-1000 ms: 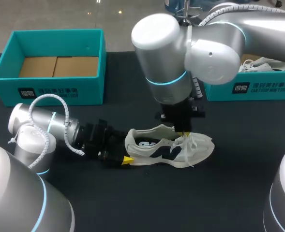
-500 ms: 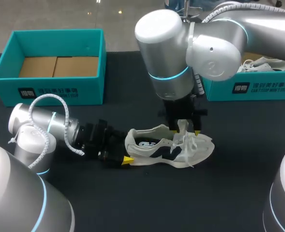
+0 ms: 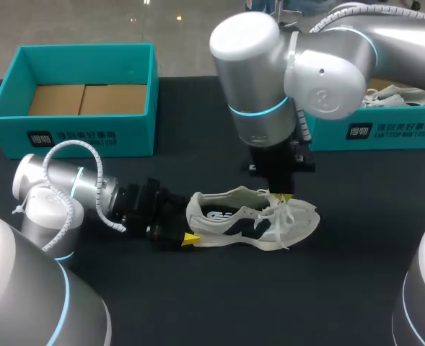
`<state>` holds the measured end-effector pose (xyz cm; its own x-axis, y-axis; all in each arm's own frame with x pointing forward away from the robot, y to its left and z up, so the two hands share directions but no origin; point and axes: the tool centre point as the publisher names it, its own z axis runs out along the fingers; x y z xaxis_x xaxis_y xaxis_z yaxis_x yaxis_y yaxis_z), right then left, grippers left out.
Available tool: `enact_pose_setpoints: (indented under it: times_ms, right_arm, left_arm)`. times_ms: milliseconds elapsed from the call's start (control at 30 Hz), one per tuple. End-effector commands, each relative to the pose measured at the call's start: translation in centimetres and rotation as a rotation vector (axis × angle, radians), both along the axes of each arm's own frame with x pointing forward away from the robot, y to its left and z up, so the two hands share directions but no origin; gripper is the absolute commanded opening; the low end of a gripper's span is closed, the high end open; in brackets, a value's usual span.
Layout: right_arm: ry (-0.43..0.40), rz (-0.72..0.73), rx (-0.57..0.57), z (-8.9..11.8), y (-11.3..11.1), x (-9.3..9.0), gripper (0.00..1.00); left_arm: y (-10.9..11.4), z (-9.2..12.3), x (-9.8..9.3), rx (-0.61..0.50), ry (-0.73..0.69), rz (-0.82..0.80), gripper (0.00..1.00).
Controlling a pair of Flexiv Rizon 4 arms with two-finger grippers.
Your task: Take the shoe out of the shoebox, open the shoe tongue, remove and reinsert the insole, then place the shoe into the shoebox
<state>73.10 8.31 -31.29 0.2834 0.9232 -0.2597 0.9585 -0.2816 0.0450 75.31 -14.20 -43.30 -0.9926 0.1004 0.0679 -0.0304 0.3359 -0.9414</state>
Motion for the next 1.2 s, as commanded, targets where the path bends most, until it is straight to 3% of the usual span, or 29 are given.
enact_pose_setpoints:
  times_ms: [33, 67, 100, 333, 467, 600, 700, 800, 833, 1200]
  right_arm:
    - [0.000, 0.009, 0.015, -0.1, -0.4, 0.1, 0.38]
    - [-0.001, 0.013, 0.016, 0.0, -0.2, 0.1, 0.89]
    - [-0.007, 0.023, 0.017, 0.3, 0.1, 0.0, 1.00]
    - [0.002, 0.148, 0.021, 3.1, 2.3, -0.6, 1.00]
    - [0.023, 0.342, 0.077, 4.1, 3.8, -0.9, 1.00]
    - [-0.019, 0.676, 0.168, 6.0, 5.9, -1.3, 1.00]
    - [0.031, 0.941, 0.156, 6.3, 7.1, -1.3, 1.00]
    - [0.017, 1.310, 0.122, 6.3, 8.9, -2.1, 1.00]
    - [0.025, 1.366, 0.112, 6.2, 9.1, -2.4, 1.00]
    - [0.025, 1.366, 0.112, 6.2, 9.1, -2.4, 1.00]
  left_arm:
    - [-0.2, -0.3, -0.1, 0.001, 0.000, 0.000, 0.00]
    - [-0.2, -0.3, -0.1, 0.001, 0.000, 0.000, 0.00]
    - [-0.2, -0.3, -0.1, 0.001, 0.000, 0.000, 0.00]
    - [-0.2, -0.3, -0.1, 0.001, 0.000, 0.000, 0.00]
    - [-0.2, -0.3, -0.1, 0.001, 0.000, 0.000, 0.00]
    - [-0.2, -0.3, -0.1, 0.001, 0.000, 0.000, 0.00]
    - [-0.2, -0.3, -0.1, 0.001, 0.000, 0.000, 0.00]
    - [-0.2, -0.3, -0.1, 0.001, 0.000, 0.000, 0.00]
    - [-0.2, -0.3, -0.1, 0.001, 0.000, 0.000, 0.00]
    - [-0.2, -0.3, -0.1, 0.001, 0.000, 0.000, 0.00]
